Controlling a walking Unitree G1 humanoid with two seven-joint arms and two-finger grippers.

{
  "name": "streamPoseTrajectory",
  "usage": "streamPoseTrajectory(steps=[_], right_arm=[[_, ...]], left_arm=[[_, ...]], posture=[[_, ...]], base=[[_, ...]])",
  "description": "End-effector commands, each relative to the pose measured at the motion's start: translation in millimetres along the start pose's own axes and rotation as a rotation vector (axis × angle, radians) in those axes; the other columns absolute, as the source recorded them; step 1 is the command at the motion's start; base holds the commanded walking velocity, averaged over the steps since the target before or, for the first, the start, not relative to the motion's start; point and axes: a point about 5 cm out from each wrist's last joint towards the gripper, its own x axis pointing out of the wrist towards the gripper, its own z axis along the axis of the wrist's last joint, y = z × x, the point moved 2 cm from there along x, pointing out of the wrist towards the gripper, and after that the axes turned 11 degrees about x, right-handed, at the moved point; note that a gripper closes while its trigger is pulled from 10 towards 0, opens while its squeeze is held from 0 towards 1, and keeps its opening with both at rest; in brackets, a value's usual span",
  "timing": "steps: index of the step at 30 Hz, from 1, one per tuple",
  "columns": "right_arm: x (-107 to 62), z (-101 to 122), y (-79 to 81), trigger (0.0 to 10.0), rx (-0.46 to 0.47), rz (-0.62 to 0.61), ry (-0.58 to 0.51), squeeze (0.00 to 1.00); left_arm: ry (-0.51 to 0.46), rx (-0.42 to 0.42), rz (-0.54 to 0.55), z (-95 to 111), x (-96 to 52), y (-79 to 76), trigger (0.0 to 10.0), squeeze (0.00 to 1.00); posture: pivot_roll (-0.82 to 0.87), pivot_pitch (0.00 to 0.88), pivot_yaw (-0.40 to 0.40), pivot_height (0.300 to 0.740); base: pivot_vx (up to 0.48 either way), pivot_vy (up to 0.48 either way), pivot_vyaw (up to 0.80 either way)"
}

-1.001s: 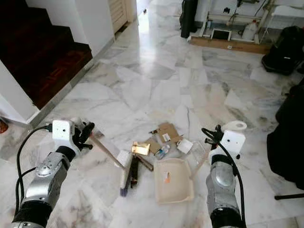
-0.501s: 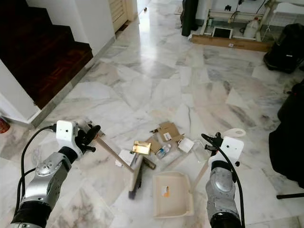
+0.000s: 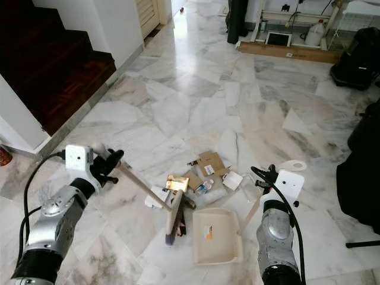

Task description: Sweep floor

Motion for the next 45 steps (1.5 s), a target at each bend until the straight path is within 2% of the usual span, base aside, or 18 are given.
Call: streamPoseTrajectory(steps=[1, 14, 17, 26, 36, 41, 45], right_arm=[[1.8, 5.5, 2.7, 10.0, 0.006, 0.006, -0.031, 0.0], [1.5, 4.1, 2.0, 10.0, 0.001, -0.009, -0.027, 0.0], [0.9, 0.5, 1.0, 10.0, -0.003, -0.025, -0.013, 0.0], [-4.2, -15.3, -4.1, 10.0, -0.03, -0.052, 0.037, 0.0], [-3.0, -17.3, -2.5, 10.0, -0.029, -0.061, 0.041, 0.0], [-2.2, -16.6, -3.5, 10.0, -0.03, -0.062, 0.036, 0.0], [-1.7, -16.3, -2.9, 10.0, -0.029, -0.063, 0.033, 0.0]], left_arm=[[-0.084, 0.041, 0.015, 23.1, 3.9, 5.6, 10.0, 0.0], [-0.039, 0.105, 0.009, 15.5, -0.5, 7.1, 10.0, 0.0], [-0.017, 0.132, -0.001, 10.9, -1.6, 7.1, 10.0, 0.0], [-0.01, 0.134, 0.003, 10.8, -3.5, 11.0, 10.0, 0.0], [0.026, 0.114, -0.061, 3.6, -2.7, 0.9, 10.0, 0.0], [0.097, 0.087, -0.184, -8.8, -7.7, -13.2, 10.0, 0.0], [0.102, 0.082, -0.196, -9.9, -9.2, -15.3, 10.0, 0.0]], posture=[[0.05, 0.105, 0.047, 0.74], [0.05, 0.104, 0.052, 0.74], [0.05, 0.103, 0.053, 0.74], [0.06, 0.106, 0.055, 0.74], [0.06, 0.109, 0.061, 0.74], [0.06, 0.109, 0.061, 0.74], [0.06, 0.108, 0.06, 0.74]], base=[[0.0, 0.0, 0.0], [0.0, 0.0, 0.0], [0.0, 0.0, 0.0], [0.0, 0.0, 0.0], [0.0, 0.0, 0.0], [0.0, 0.0, 0.0], [0.0, 0.0, 0.0]])
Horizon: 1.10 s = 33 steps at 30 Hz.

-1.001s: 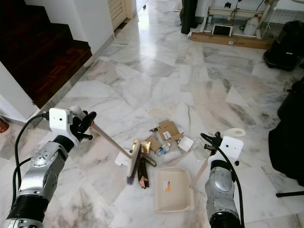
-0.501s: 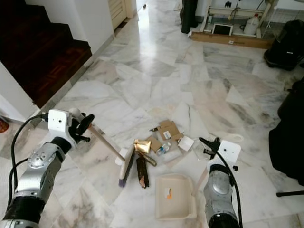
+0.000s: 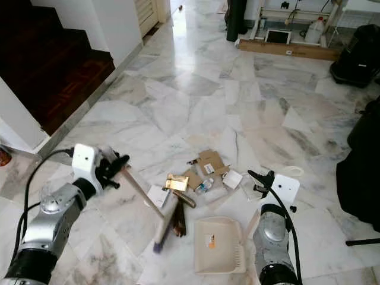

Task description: Sweep floor

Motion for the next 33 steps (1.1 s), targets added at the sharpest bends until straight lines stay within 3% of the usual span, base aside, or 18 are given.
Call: streamPoseTrajectory(steps=[1, 8, 13, 18, 26, 33], right_arm=[[-0.5, -1.3, 0.8, 10.0, 0.001, -0.001, 0.0, 0.0], [0.3, -0.8, 1.8, 10.0, 0.003, 0.004, -0.002, 0.0], [0.6, -0.9, 1.5, 10.0, 0.002, 0.003, -0.001, 0.0], [0.7, -0.1, 2.4, 10.0, 0.003, 0.006, -0.005, 0.0], [1.2, -0.8, 3.0, 10.0, 0.005, 0.006, -0.001, 0.0], [1.2, -1.5, 2.9, 10.0, 0.007, 0.007, 0.002, 0.0]], left_arm=[[-0.035, 0.016, -0.017, 10.0, -0.7, 0.5, 10.0, 0.0], [-0.065, -0.092, -0.066, 15.9, 0.8, -7.4, 10.0, 0.0], [-0.066, -0.102, -0.079, 16.8, 1.0, -9.1, 10.0, 0.0], [-0.069, -0.164, -0.145, 18.4, 0.7, -20.3, 10.0, 0.0], [-0.105, -0.232, -0.163, 27.7, -0.2, -18.4, 10.0, 0.0], [-0.172, -0.226, -0.112, 44.6, 0.3, -8.3, 10.0, 0.0]], posture=[[0.06, 0.109, 0.06, 0.74], [0.06, 0.107, 0.058, 0.74], [0.06, 0.105, 0.056, 0.74], [0.06, 0.105, 0.056, 0.74], [0.07, 0.103, 0.057, 0.74], [0.07, 0.102, 0.058, 0.74]], base=[[0.0, 0.0, 0.0], [0.0, 0.0, 0.0], [0.0, 0.0, 0.0], [0.0, 0.0, 0.0], [0.0, 0.0, 0.0], [0.0, 0.0, 0.0]])
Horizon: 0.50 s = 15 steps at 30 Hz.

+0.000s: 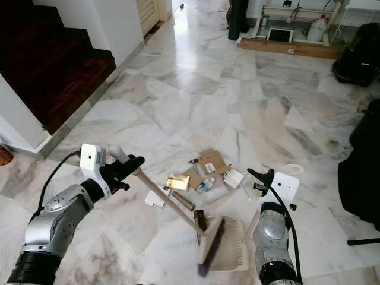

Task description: Sweep floor

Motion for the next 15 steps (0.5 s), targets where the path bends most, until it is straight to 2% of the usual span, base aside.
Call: streamPoseTrajectory(steps=[1, 7, 10, 12, 15], right_arm=[[-0.9, -3.1, 1.8, 10.0, 0.006, 0.002, 0.012, 0.0], [-0.7, -2.9, 1.6, 10.0, 0.006, 0.004, 0.011, 0.0], [-0.8, -3.2, 1.2, 10.0, 0.006, 0.003, 0.013, 0.0], [-0.8, -3.6, 0.8, 10.0, 0.004, 0.004, 0.015, 0.0], [-0.7, -3.6, 0.7, 10.0, 0.004, 0.004, 0.015, 0.0]], left_arm=[[-0.072, 0.022, 0.023, 20.2, -1.4, 6.3, 10.0, 0.0], [-0.206, 0.092, 0.163, 56.5, -2.7, 25.9, 10.0, 0.0], [-0.227, 0.132, 0.211, 62.8, -4.8, 31.9, 10.0, 0.0], [-0.221, 0.205, 0.266, 64.3, -8.4, 37.7, 10.0, 0.0], [-0.205, 0.221, 0.267, 61.7, -9.7, 37.7, 10.0, 0.0]], posture=[[0.07, 0.102, 0.058, 0.74], [0.07, 0.1, 0.056, 0.74], [0.07, 0.1, 0.056, 0.74], [0.07, 0.099, 0.056, 0.74], [0.07, 0.099, 0.056, 0.74]], base=[[0.0, 0.0, 0.0], [0.0, 0.0, 0.0], [0.0, 0.0, 0.0], [0.0, 0.0, 0.0], [0.0, 0.0, 0.0]])
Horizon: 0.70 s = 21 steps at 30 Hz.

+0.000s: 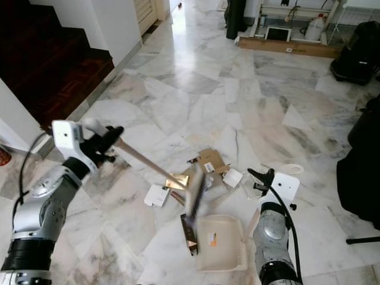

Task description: Sweep floor

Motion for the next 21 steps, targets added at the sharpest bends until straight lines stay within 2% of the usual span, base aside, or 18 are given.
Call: streamPoseTrajectory(steps=[1, 3, 4, 5, 9, 21], right_arm=[[-0.8, -3.9, 0.3, 10.0, 0.003, 0.0, 0.019, 0.0], [-0.7, -3.8, 0.3, 10.0, 0.002, 0.001, 0.019, 0.0], [-0.7, -3.8, 0.3, 10.0, 0.002, 0.001, 0.019, 0.0], [-0.8, -4.2, 0.8, 10.0, 0.002, 0.002, 0.02, 0.0], [-1.0, -4.4, 1.7, 10.0, 0.003, 0.005, 0.021, 0.0], [-1.3, -4.7, 0.9, 10.0, 0.003, 0.002, 0.021, 0.0]], left_arm=[[0.008, 0.061, -0.011, 1.3, -4.5, 0.4, 10.0, 0.0], [0.077, 0.11, -0.077, -11.4, -8.8, -6.8, 10.0, 0.0], [0.077, 0.11, -0.077, -11.4, -8.8, -6.8, 10.0, 0.0], [0.126, 0.138, -0.116, -23.1, -13.1, -11.0, 10.0, 0.0], [0.183, 0.142, -0.142, -39.7, -19.5, -16.0, 10.0, 0.0], [0.227, 0.143, -0.177, -50.1, -22.7, -22.4, 10.0, 0.0]], posture=[[0.06, 0.1, 0.055, 0.74], [0.07, 0.101, 0.055, 0.74], [0.07, 0.101, 0.055, 0.74], [0.07, 0.101, 0.054, 0.74], [0.07, 0.102, 0.055, 0.74], [0.07, 0.105, 0.056, 0.74]], base=[[0.0, 0.0, 0.0], [0.0, 0.0, 0.0], [0.0, 0.0, 0.0], [0.0, 0.0, 0.0], [0.0, 0.0, 0.0], [0.0, 0.0, 0.0]])
